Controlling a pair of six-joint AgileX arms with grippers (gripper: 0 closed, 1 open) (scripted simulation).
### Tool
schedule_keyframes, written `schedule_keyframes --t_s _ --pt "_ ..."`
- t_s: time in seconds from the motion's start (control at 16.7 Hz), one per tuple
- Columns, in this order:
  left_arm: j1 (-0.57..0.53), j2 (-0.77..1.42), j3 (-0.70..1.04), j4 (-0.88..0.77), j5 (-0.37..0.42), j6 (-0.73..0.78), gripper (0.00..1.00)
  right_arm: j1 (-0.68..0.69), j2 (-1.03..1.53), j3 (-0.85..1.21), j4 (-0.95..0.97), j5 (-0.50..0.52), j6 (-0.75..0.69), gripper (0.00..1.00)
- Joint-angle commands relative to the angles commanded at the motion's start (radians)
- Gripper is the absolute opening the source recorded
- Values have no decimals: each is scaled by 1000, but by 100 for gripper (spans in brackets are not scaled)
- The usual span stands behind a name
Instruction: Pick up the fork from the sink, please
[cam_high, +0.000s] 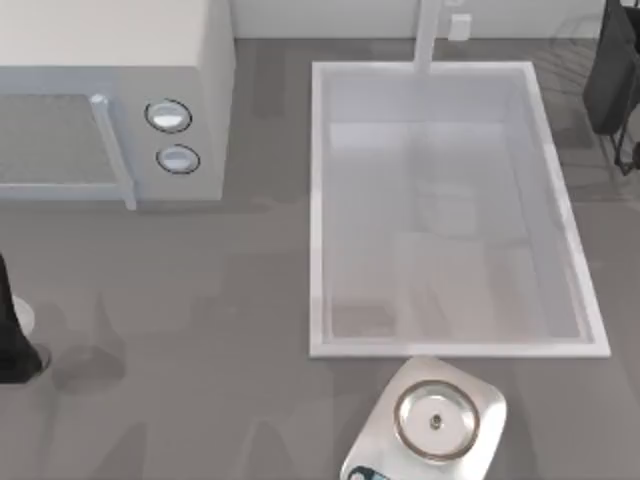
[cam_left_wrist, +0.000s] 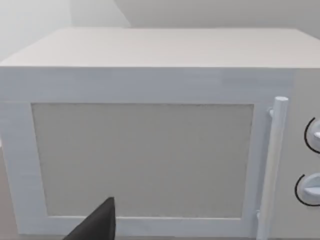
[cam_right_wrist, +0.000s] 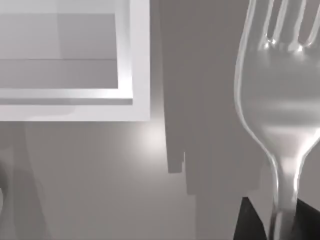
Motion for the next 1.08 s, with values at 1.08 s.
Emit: schedule_keyframes --t_s 1.08 --pt "0 0 0 0 0 0 100 -122 -177 -458 308 -6 -124 0"
